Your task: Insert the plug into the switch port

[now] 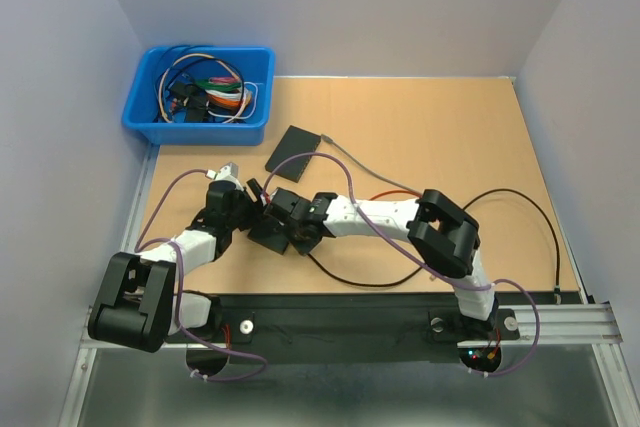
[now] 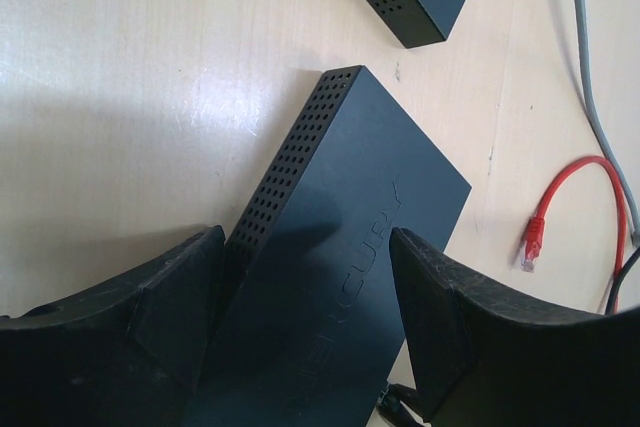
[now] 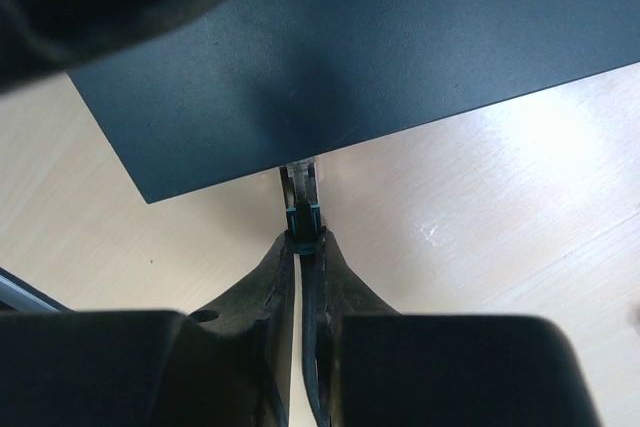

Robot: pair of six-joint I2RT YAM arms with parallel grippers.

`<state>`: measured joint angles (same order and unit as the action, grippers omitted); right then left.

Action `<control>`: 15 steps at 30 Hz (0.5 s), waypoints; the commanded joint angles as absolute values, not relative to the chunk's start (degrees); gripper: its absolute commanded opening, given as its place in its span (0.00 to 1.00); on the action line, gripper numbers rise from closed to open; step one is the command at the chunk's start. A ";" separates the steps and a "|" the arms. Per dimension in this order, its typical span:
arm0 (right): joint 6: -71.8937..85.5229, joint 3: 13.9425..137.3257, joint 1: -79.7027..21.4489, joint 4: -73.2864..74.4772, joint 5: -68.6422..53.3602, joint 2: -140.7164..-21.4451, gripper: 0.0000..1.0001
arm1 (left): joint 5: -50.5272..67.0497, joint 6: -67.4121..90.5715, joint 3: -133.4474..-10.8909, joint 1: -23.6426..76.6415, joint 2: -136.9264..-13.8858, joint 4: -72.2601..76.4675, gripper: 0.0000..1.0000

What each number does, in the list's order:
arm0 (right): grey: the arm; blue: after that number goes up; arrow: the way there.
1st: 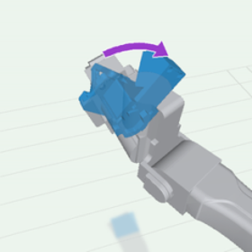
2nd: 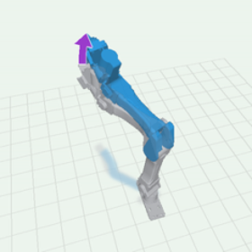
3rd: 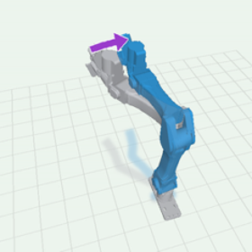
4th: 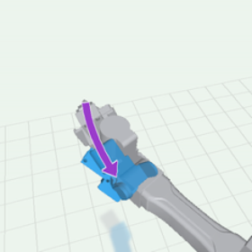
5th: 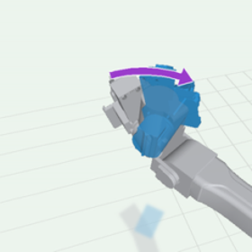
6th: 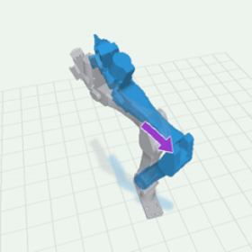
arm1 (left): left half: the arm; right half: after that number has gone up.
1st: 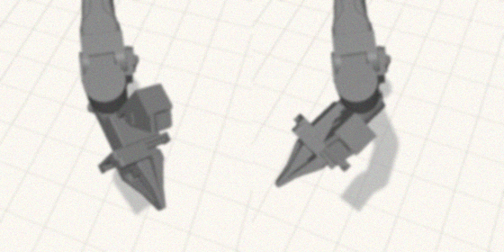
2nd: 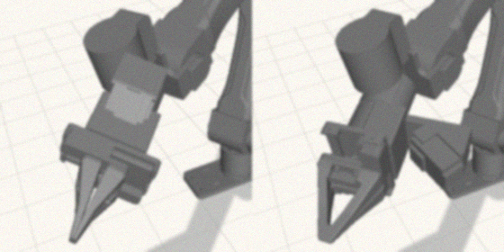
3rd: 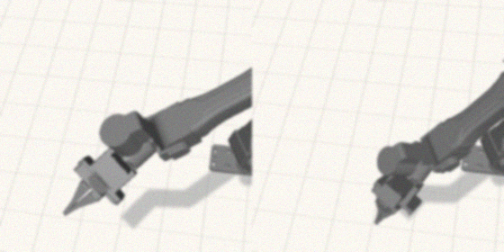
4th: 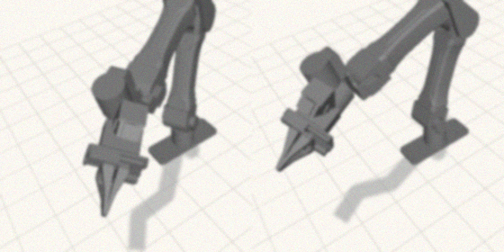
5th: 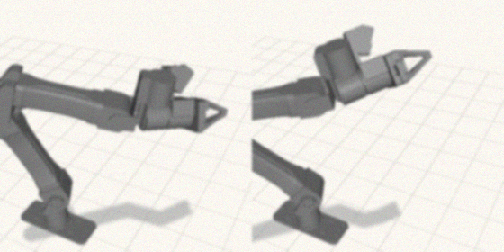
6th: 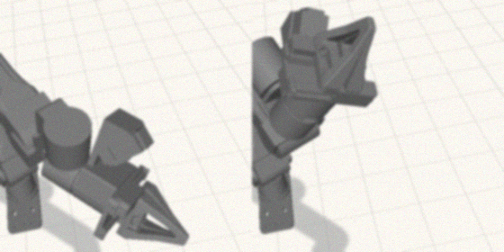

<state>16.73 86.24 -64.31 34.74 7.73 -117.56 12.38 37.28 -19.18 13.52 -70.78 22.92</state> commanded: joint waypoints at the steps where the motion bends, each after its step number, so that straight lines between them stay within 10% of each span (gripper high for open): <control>1: 17.31 89.38 -64.69 32.96 8.44 -118.13 0.01 | 13.45 36.74 -18.19 14.15 -69.43 23.55 0.77; 15: 17.31 93.43 -67.94 34.01 8.08 -119.35 0.00 | 12.22 36.91 -18.10 14.76 -69.35 23.47 0.76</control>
<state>17.82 89.76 -66.08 37.67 8.05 -118.83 10.48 37.01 -19.05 13.67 -70.74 22.92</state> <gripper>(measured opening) 0.119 0.766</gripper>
